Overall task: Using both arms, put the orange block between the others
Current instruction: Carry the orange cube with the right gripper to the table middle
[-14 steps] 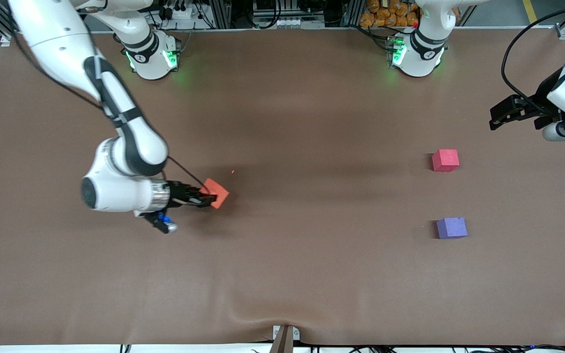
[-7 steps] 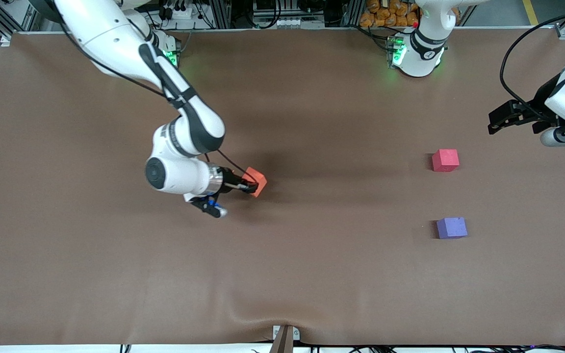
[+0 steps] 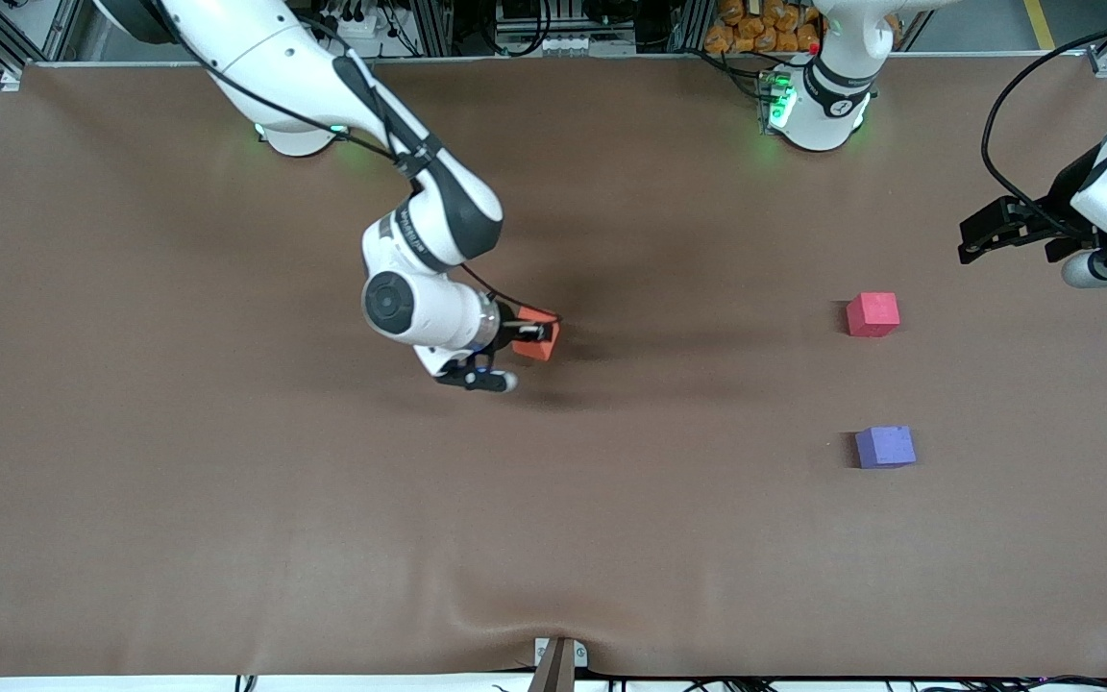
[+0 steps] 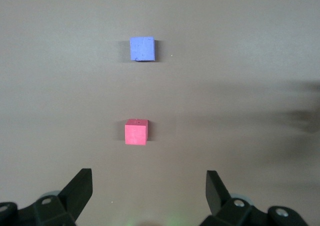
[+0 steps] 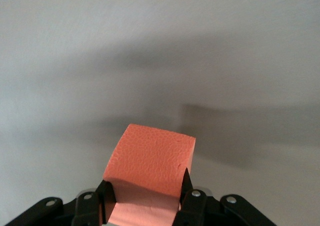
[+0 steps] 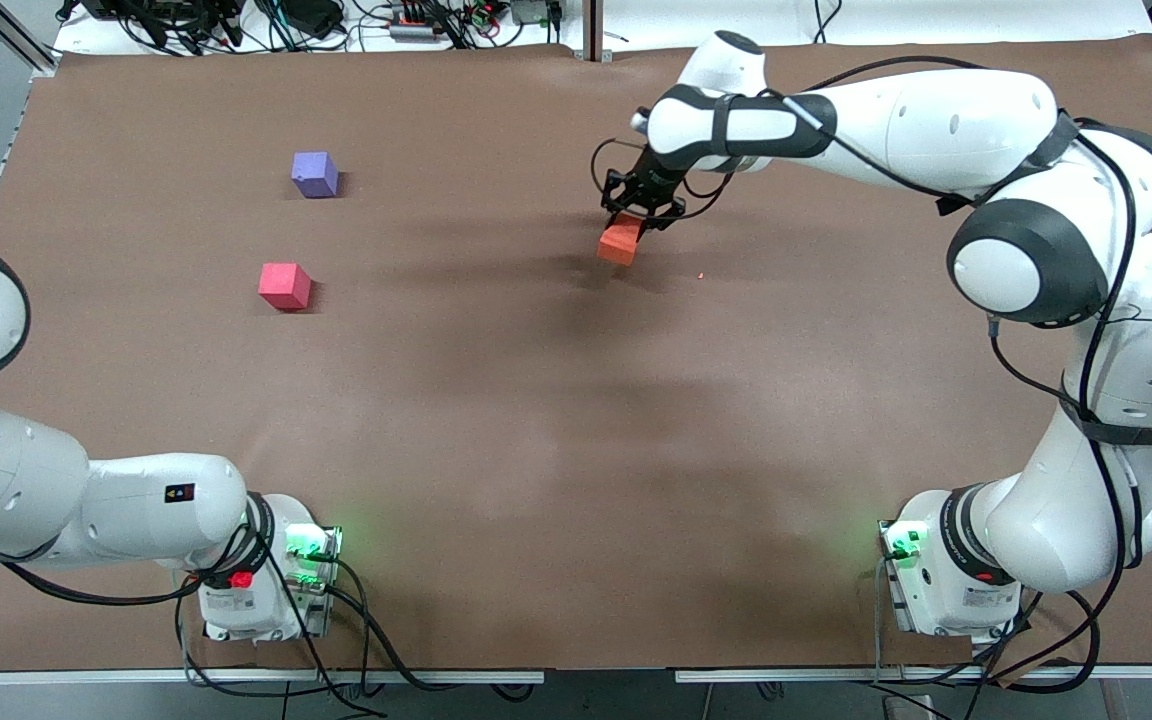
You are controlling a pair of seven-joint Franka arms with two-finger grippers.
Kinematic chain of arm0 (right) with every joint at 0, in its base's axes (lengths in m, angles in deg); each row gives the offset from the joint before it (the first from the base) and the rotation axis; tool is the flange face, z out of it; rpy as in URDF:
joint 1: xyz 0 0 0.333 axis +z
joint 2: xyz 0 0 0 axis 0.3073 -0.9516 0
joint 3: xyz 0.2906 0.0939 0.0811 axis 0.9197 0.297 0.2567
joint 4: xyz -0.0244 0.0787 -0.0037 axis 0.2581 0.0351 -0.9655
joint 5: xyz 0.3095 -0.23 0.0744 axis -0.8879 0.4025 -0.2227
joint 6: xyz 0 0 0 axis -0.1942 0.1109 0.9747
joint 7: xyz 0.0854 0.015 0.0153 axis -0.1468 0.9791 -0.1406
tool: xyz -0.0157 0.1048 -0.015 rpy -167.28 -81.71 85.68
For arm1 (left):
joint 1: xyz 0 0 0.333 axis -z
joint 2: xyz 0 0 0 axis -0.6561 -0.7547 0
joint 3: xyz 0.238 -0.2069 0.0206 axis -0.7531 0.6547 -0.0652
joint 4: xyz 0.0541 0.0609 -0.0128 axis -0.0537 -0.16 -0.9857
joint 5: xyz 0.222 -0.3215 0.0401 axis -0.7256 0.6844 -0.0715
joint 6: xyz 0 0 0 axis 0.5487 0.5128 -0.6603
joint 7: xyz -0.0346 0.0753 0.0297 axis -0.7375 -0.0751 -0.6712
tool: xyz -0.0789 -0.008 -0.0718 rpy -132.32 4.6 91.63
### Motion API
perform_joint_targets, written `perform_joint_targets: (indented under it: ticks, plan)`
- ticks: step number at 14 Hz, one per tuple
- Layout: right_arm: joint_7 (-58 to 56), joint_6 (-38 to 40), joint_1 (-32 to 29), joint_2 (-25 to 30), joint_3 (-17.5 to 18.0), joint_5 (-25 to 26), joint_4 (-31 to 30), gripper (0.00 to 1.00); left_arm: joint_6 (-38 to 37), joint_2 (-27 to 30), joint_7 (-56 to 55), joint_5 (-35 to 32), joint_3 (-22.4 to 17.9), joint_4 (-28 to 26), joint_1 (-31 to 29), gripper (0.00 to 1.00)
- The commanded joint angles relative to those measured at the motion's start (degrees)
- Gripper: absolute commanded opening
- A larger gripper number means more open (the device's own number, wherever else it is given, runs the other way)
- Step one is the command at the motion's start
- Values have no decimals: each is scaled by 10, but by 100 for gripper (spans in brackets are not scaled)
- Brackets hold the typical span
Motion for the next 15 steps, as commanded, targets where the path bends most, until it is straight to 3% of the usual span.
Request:
perform_joint_targets:
  ticks: [1,4,5,6,10,15]
  plan:
    - [-63,4,37,-58,-8,28,55,51,2,0,7,-25,3,4,-2,100]
    - [-61,9,53,-96,-7,74,78,60,4,0,7,-26,4,4,0,100]
    - [-62,11,55,-97,-9,76,79,85,5,0,7,-26,4,4,-1,100]
    - [-59,18,54,-95,-9,78,79,100,5,0,7,-26,4,4,-1,100]
    - [-54,164,51,-71,-9,101,151,100,8,-1,7,-26,4,5,1,100]
    - [-60,276,6,49,-38,148,157,100,10,-26,-6,-25,12,6,16,100]
